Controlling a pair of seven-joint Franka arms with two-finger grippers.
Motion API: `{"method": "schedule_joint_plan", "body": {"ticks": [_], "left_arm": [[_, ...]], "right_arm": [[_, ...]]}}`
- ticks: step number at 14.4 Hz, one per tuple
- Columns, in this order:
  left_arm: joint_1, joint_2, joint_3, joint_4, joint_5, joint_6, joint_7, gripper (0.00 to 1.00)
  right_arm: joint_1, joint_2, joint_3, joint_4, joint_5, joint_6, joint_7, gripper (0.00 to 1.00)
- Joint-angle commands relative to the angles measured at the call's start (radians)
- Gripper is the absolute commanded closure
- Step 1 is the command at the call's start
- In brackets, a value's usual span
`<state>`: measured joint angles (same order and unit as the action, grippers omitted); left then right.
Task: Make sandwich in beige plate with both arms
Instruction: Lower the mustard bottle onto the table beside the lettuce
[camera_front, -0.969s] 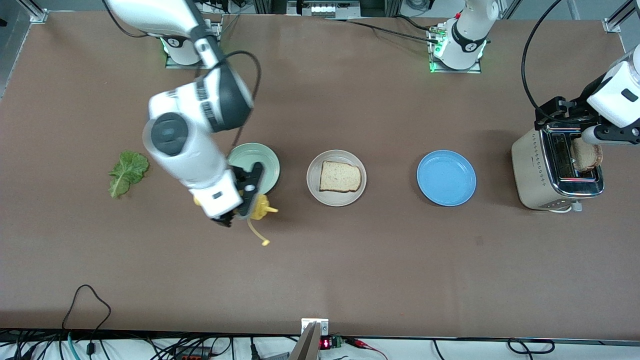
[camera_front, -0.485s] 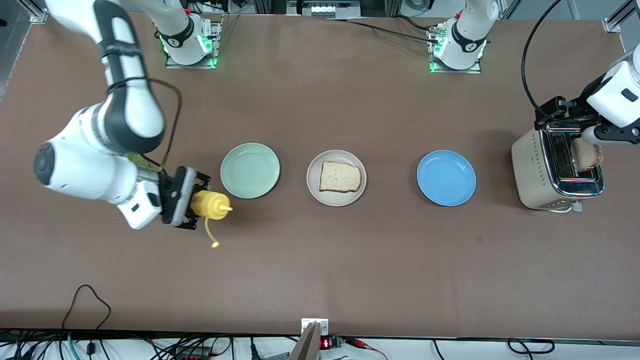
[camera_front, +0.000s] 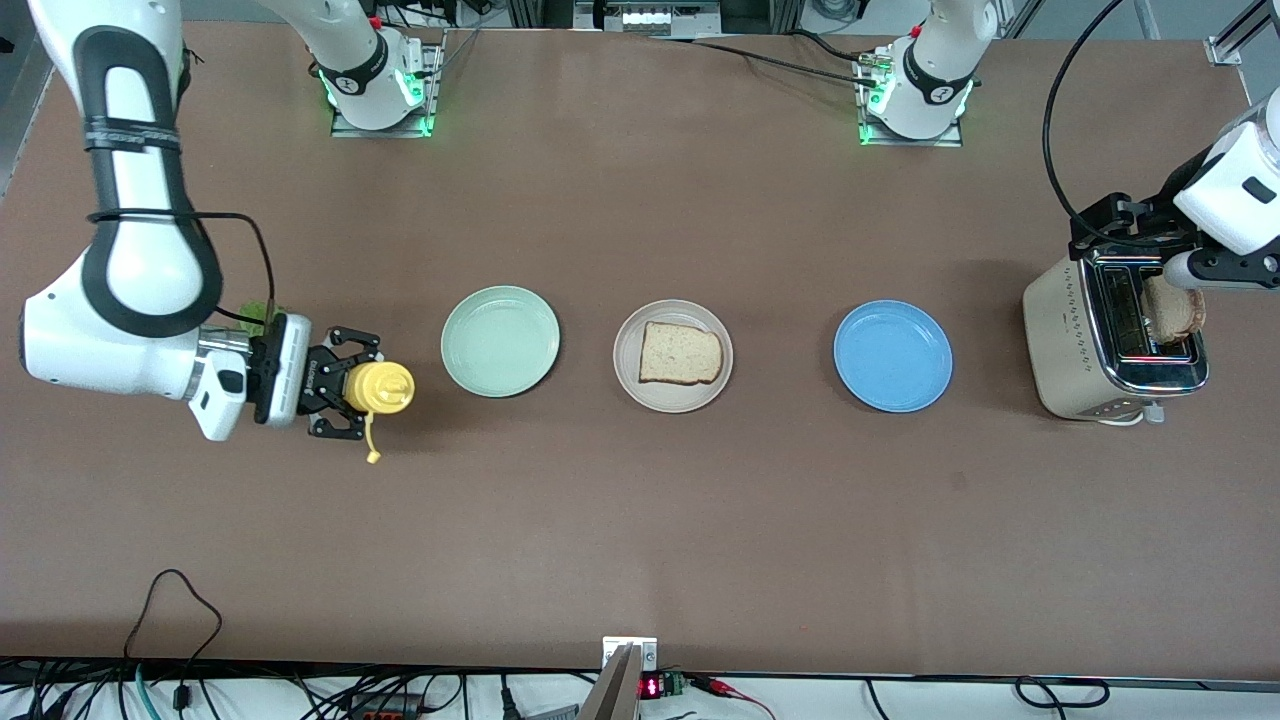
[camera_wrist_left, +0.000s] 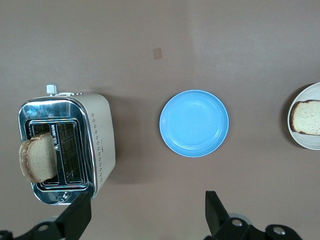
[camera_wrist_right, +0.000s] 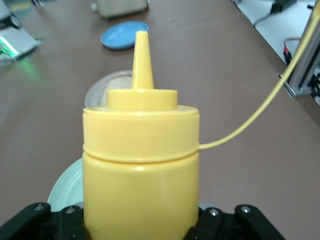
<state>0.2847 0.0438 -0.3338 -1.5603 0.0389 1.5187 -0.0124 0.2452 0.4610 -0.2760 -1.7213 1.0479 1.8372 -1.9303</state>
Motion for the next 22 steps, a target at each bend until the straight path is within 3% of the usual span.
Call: {"method": "schedule_joint_plan", "body": {"ticks": [1, 8, 13, 22], "left_arm": [[0.008, -0.019, -0.005, -0.004, -0.011, -0.012, -0.001, 0.00], [0.008, -0.019, -0.005, -0.004, -0.011, -0.012, -0.001, 0.00], [0.008, -0.019, -0.005, -0.004, -0.011, -0.012, -0.001, 0.00], [0.008, -0.019, -0.005, -0.004, -0.011, -0.012, -0.001, 0.00]], "right_arm": [[-0.072, -0.050, 0.018, -0.113, 0.107, -0.076, -0.172, 0.60], [-0.167, 0.007, 0.018, -0.268, 0.270, -0.215, -0.545, 0.60], [-0.242, 0.157, 0.018, -0.264, 0.348, -0.404, -0.743, 0.60], [-0.288, 0.281, 0.020, -0.259, 0.357, -0.469, -0.828, 0.59]]}}
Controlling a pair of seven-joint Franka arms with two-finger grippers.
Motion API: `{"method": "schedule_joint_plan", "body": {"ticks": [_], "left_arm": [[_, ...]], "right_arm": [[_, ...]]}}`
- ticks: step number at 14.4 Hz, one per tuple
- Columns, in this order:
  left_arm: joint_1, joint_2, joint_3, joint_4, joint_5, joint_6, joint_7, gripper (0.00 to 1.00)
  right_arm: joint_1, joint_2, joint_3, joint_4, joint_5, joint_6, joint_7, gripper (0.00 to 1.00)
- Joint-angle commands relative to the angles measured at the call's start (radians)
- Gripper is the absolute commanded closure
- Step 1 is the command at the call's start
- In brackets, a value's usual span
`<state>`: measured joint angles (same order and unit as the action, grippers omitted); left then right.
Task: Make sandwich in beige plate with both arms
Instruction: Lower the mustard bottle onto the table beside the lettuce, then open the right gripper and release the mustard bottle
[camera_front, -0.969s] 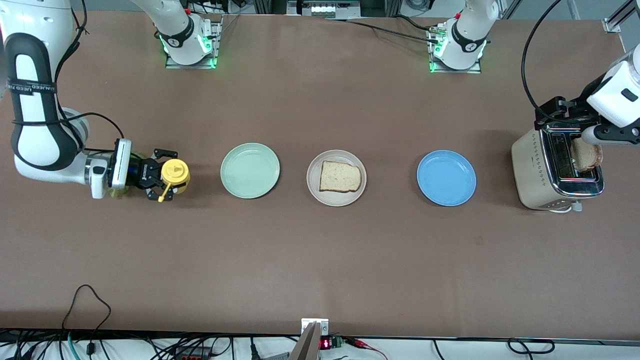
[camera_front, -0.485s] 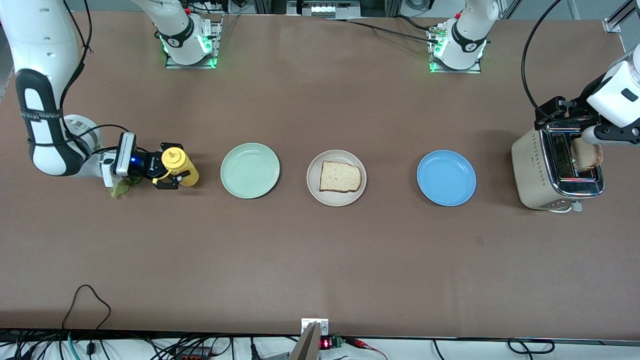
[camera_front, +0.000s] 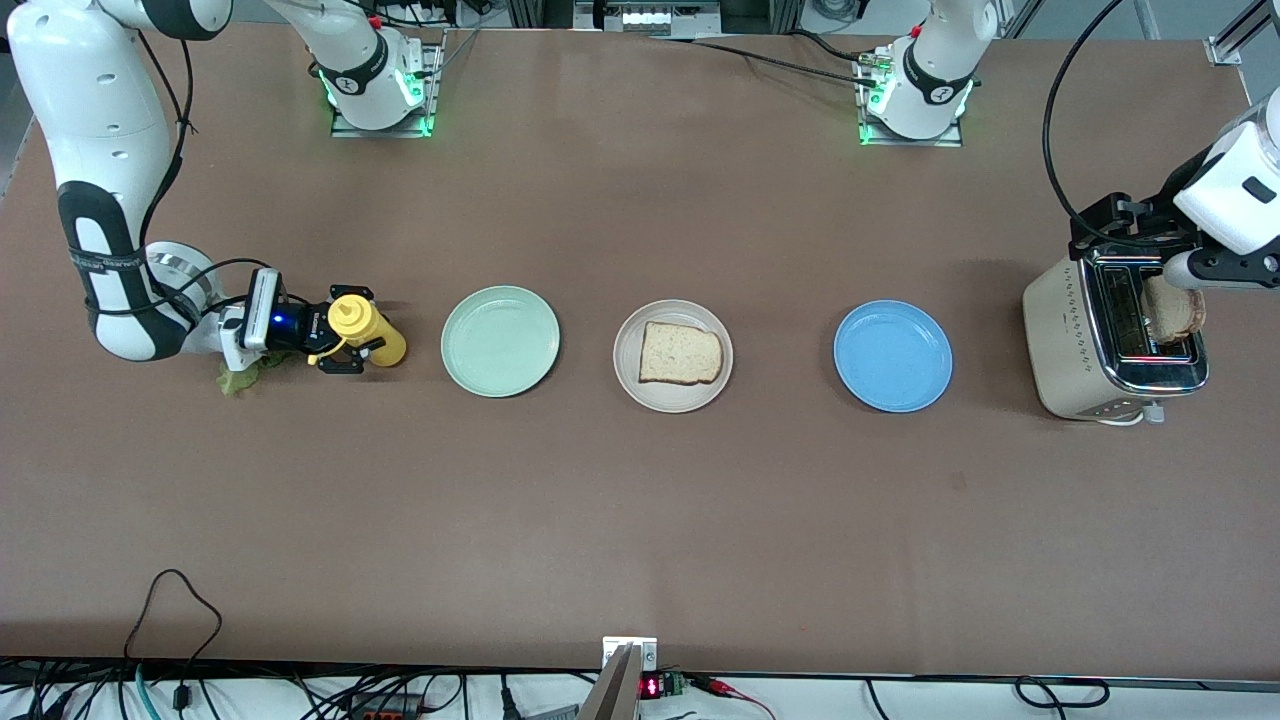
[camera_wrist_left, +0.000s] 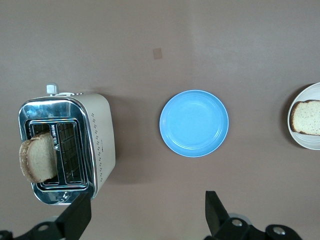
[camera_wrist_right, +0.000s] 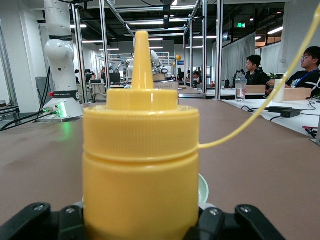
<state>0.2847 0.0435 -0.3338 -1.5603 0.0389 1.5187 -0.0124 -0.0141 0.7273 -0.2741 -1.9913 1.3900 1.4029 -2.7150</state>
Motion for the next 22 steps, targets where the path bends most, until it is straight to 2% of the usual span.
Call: {"method": "schedule_joint_plan", "body": {"ticks": [1, 2, 6, 7, 13, 20, 22], "left_arm": [[0.008, -0.019, -0.005, -0.004, -0.011, -0.012, -0.001, 0.00], [0.008, -0.019, -0.005, -0.004, -0.011, -0.012, -0.001, 0.00], [0.008, -0.019, -0.005, -0.004, -0.011, -0.012, -0.001, 0.00], [0.008, -0.019, -0.005, -0.004, -0.011, -0.012, -0.001, 0.00], [0.008, -0.019, -0.005, -0.004, -0.011, -0.012, -0.001, 0.00], [0.008, -0.019, -0.004, -0.004, -0.013, -0.012, -0.001, 0.00], [0.008, -0.019, -0.004, -0.004, -0.013, -0.012, -0.003, 0.00]], "right_arm": [[-0.030, 0.020, 0.018, 0.011, 0.015, -0.035, -0.048, 0.58], [-0.035, 0.027, 0.018, 0.012, 0.014, -0.035, -0.049, 0.56], [-0.037, 0.052, 0.018, 0.036, 0.015, -0.068, -0.048, 0.21], [-0.043, 0.052, 0.018, 0.037, 0.014, -0.070, -0.043, 0.00], [-0.092, 0.043, 0.009, 0.091, -0.081, -0.065, 0.004, 0.00], [-0.099, 0.014, -0.117, 0.189, -0.245, -0.068, 0.130, 0.00], [-0.092, -0.011, -0.135, 0.268, -0.310, -0.062, 0.239, 0.00]]}}
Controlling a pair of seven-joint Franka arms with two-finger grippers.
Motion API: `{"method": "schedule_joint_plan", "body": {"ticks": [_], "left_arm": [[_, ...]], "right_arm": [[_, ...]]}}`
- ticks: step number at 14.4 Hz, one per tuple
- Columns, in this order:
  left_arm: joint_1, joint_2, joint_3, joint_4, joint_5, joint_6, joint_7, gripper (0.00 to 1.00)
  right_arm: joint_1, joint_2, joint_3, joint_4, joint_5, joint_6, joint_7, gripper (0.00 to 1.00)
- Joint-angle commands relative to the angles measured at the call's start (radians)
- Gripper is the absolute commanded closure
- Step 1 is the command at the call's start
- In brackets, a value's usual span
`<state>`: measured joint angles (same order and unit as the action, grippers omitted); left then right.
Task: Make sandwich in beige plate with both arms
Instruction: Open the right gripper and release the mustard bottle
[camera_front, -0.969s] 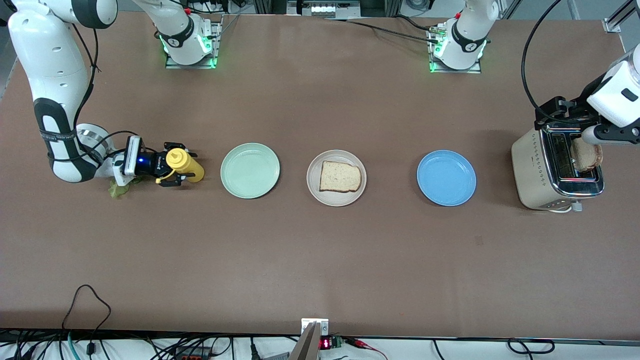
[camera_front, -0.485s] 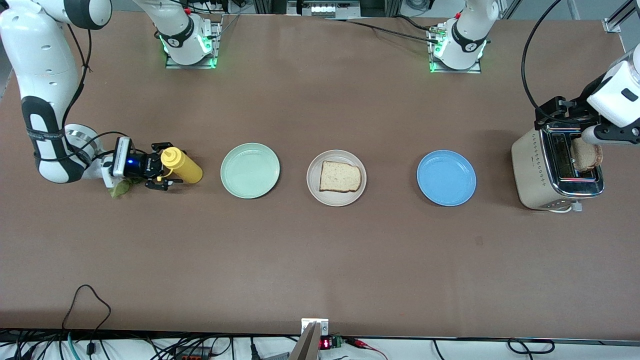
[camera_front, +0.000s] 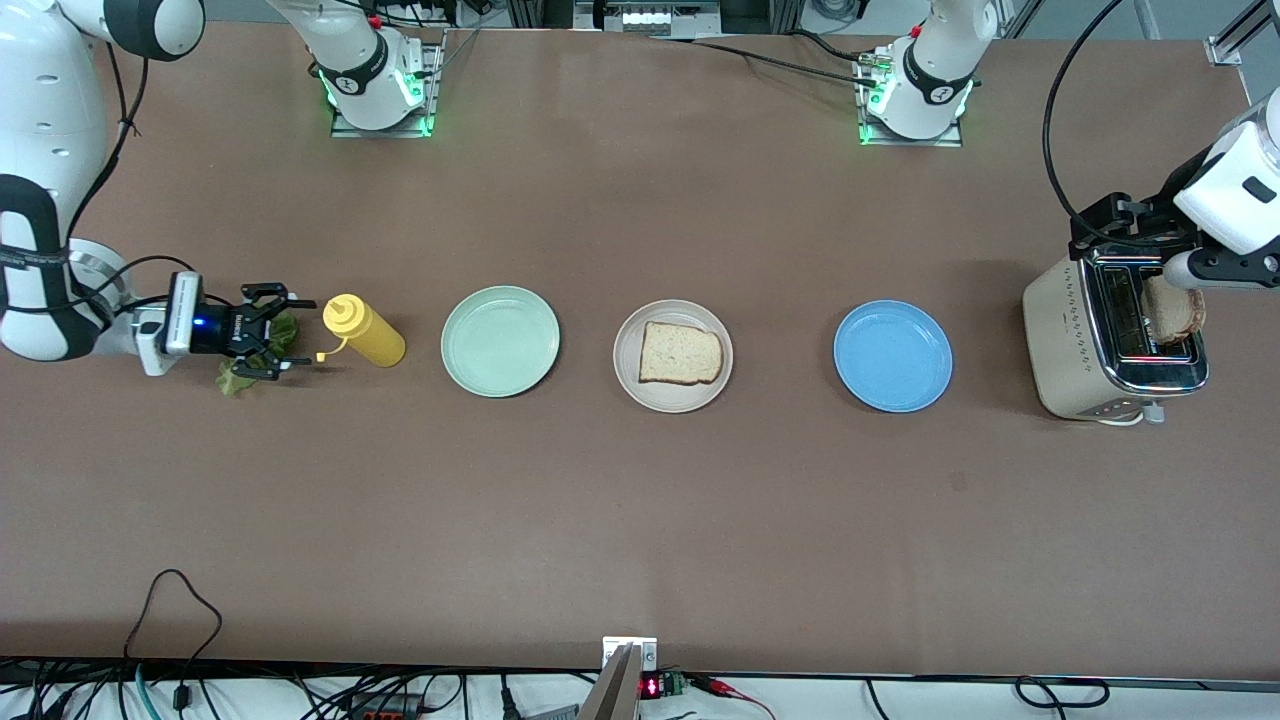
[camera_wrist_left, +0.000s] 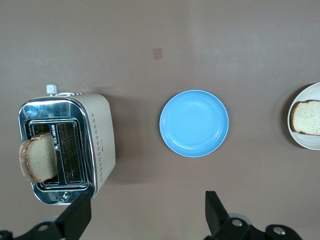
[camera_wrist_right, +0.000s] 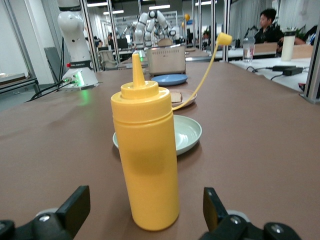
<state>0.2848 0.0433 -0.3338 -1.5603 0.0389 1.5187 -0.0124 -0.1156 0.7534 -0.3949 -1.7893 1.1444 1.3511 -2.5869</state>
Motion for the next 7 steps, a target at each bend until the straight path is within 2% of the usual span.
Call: {"method": "schedule_joint_plan", "body": {"ticks": [1, 4, 7], "left_arm": [[0.008, -0.019, -0.004, -0.004, -0.013, -0.012, -0.003, 0.00], [0.008, -0.019, -0.004, -0.004, -0.014, -0.012, -0.003, 0.00], [0.008, -0.019, -0.004, -0.004, -0.014, -0.012, -0.003, 0.00]], "right_arm": [[0.010, -0.042, -0.019, 0.123, -0.095, -0.013, 0.176, 0.00], [0.010, -0.051, -0.022, 0.247, -0.170, -0.013, 0.342, 0.00], [0.042, -0.089, -0.036, 0.272, -0.215, 0.011, 0.477, 0.00]]}}
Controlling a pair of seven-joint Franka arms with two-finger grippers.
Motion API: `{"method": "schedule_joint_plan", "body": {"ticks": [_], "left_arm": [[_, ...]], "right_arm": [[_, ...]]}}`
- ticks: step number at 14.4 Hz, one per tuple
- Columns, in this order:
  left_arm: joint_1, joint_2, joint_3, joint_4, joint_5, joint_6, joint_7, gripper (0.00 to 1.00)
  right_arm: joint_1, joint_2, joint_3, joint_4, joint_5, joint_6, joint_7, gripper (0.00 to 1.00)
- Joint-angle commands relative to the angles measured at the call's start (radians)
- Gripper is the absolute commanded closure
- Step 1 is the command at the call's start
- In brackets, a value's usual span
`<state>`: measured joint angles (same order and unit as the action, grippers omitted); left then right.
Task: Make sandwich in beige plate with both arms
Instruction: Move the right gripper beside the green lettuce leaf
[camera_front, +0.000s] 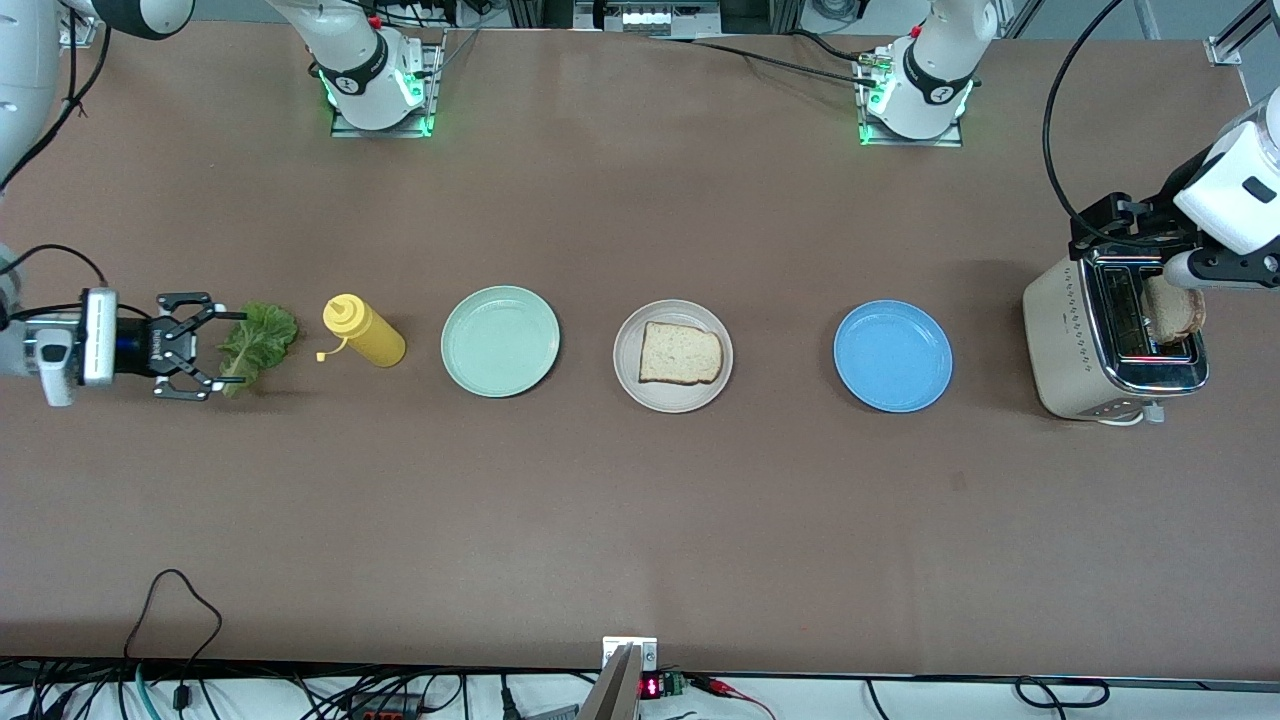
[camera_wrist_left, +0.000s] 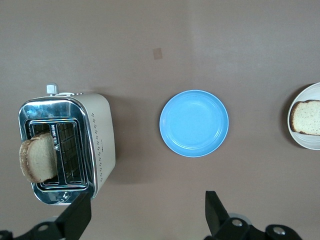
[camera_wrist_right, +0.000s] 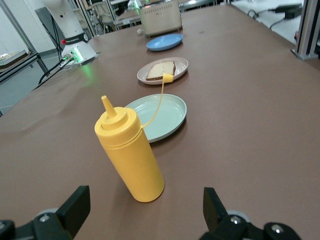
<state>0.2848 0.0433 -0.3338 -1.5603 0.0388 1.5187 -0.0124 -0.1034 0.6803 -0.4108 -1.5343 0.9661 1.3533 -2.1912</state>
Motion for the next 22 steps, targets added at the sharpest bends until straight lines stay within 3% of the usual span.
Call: {"method": "schedule_joint_plan", "body": {"ticks": [1, 3, 8, 13, 15, 18, 22], "left_arm": [[0.008, -0.019, -0.004, -0.004, -0.014, -0.012, -0.003, 0.00], [0.008, -0.019, -0.004, -0.004, -0.014, -0.012, -0.003, 0.00], [0.010, -0.019, -0.004, -0.004, -0.014, -0.012, -0.003, 0.00], [0.010, -0.019, -0.002, -0.004, -0.014, -0.012, -0.003, 0.00], [0.010, -0.019, -0.002, -0.004, -0.014, -0.012, -0.003, 0.00], [0.010, -0.019, -0.004, -0.004, -0.014, -0.012, -0.003, 0.00], [0.010, -0.019, -0.002, -0.004, -0.013, -0.012, -0.003, 0.00]], "right_arm": [[0.065, -0.027, -0.060, 0.019, -0.046, 0.020, 0.134, 0.00], [0.134, -0.070, -0.108, 0.019, -0.102, 0.059, 0.239, 0.00], [0.198, -0.154, -0.099, 0.013, -0.297, 0.204, 0.653, 0.00], [0.234, -0.169, -0.083, 0.013, -0.479, 0.288, 1.110, 0.00], [0.232, -0.173, -0.076, 0.010, -0.530, 0.325, 1.253, 0.00], [0.231, -0.165, -0.068, -0.020, -0.573, 0.342, 1.621, 0.00], [0.237, -0.159, -0.037, -0.125, -0.665, 0.554, 1.760, 0.00]]}}
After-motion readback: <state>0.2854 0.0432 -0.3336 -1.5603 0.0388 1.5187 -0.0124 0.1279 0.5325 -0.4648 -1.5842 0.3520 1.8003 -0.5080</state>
